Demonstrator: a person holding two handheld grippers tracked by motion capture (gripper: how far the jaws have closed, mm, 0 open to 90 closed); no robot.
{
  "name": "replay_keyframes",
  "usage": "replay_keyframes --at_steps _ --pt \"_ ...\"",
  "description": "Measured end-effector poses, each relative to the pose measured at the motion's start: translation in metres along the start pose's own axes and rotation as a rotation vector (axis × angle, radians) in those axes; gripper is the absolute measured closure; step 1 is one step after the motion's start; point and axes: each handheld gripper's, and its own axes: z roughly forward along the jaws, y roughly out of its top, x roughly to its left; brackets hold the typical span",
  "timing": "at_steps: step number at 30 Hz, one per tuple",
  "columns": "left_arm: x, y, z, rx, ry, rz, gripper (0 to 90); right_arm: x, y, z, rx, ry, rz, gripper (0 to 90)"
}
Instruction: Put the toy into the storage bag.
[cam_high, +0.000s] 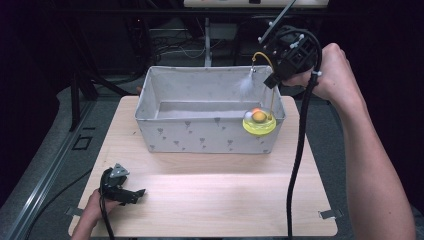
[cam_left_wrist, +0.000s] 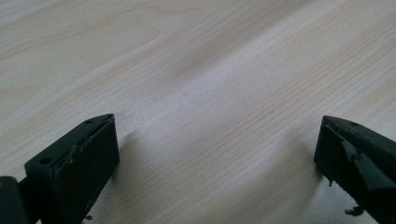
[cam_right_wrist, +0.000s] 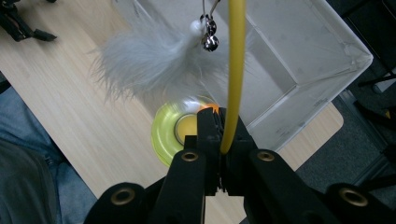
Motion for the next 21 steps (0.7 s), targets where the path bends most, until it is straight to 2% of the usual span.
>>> replay_keyframes --at_steps 16,21 --pt "0.000 0.000 0.000 0.000 0.000 0.001 0.0 -0.022 0.020 -0.004 -0.023 -0.040 0.048 88.5" --pt "0.000 0.000 0.000 0.000 0.000 0.002 0.0 -0.028 0.024 0.000 -0.010 -0.055 0.059 88.5"
